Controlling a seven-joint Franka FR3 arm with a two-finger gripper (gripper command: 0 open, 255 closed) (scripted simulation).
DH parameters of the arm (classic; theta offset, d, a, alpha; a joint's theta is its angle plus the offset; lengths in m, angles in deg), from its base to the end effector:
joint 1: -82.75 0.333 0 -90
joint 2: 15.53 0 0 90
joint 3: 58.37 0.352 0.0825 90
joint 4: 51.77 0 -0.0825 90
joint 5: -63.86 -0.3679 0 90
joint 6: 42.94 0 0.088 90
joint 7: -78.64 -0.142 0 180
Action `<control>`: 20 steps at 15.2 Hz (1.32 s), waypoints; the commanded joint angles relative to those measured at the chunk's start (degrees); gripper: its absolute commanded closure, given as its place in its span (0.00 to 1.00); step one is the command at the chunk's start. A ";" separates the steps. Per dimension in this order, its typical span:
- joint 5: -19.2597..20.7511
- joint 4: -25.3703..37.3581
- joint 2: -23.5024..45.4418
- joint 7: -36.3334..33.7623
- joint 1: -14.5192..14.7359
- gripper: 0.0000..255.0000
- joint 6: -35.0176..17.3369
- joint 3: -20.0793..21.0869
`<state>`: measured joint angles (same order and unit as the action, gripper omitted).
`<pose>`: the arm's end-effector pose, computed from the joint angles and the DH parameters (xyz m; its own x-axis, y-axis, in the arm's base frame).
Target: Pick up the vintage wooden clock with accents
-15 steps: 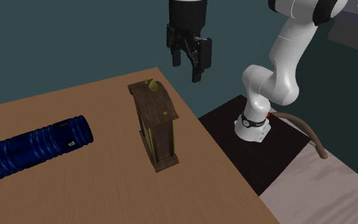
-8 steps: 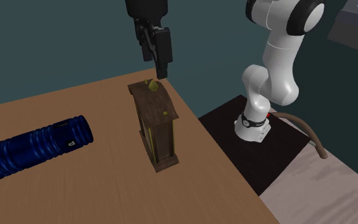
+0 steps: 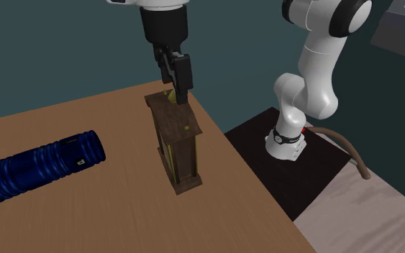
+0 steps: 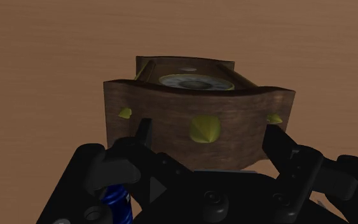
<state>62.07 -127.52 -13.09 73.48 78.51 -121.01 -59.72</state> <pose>0.5263 -0.0462 0.6951 0.9836 -0.1801 -0.0046 -0.1802 -0.9832 -0.0293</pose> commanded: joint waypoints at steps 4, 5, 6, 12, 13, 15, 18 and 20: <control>0.00 -0.49 -0.16 -0.02 0.02 1.00 -0.35 0.02; 0.00 -0.50 -0.17 -0.02 0.02 1.00 -0.34 0.02; 0.00 -0.45 -0.15 -0.02 0.02 1.00 -0.32 0.02; -0.03 2.39 0.82 0.01 -0.04 1.00 1.55 -0.03; -0.05 3.97 1.39 -0.01 -0.05 1.00 2.57 -0.04; -0.11 7.35 2.64 -0.05 -0.08 1.00 4.69 -0.06; -0.21 13.03 4.88 -0.11 -0.13 1.00 8.13 -0.09; -0.30 17.42 6.71 -0.15 -0.19 1.00 10.69 -0.11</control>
<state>61.81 -112.25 -7.21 73.31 78.36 -111.44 -59.81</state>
